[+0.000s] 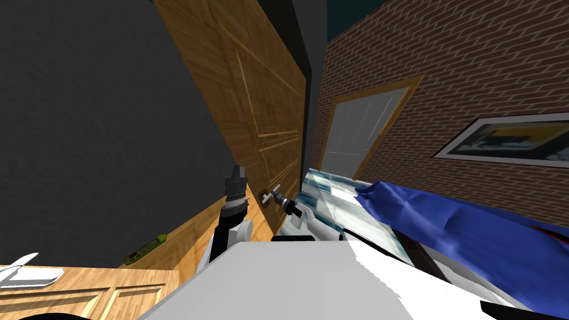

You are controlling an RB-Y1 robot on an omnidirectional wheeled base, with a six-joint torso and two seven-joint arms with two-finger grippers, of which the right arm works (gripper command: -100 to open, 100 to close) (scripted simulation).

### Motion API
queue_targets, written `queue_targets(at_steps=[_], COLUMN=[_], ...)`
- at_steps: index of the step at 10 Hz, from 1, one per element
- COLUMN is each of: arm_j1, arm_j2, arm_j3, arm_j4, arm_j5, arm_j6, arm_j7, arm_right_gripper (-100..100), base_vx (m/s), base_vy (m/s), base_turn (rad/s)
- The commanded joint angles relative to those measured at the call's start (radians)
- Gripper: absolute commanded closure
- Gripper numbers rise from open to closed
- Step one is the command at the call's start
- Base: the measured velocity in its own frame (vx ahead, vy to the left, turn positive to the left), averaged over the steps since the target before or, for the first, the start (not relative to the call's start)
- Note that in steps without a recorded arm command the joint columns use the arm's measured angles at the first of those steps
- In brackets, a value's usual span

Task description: Push the door open

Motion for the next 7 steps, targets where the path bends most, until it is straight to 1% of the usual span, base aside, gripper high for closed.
queue_targets(at_steps=[1,3,4,7], arm_j1=[0.001,0.001,0.012,0.031], arm_j2=[-0.001,-0.001,-0.006,-0.01], arm_j3=[0.001,0.001,-0.011,-0.034], arm_j4=[0.0,0.0,-0.004,-0.016], arm_j5=[0.0,0.0,0.012,0.034], arm_j6=[-0.001,-0.001,0.005,0.013], arm_j7=[0.0,0.0,0.001,0.003], arm_right_gripper=[100,100,100,100], base_vx=[-0.008,-0.003,0.059,0.057], base_vy=[-0.012,-0.003,0.101,0.189], base_turn=[-0.005,-0.002,-0.058,-0.095])
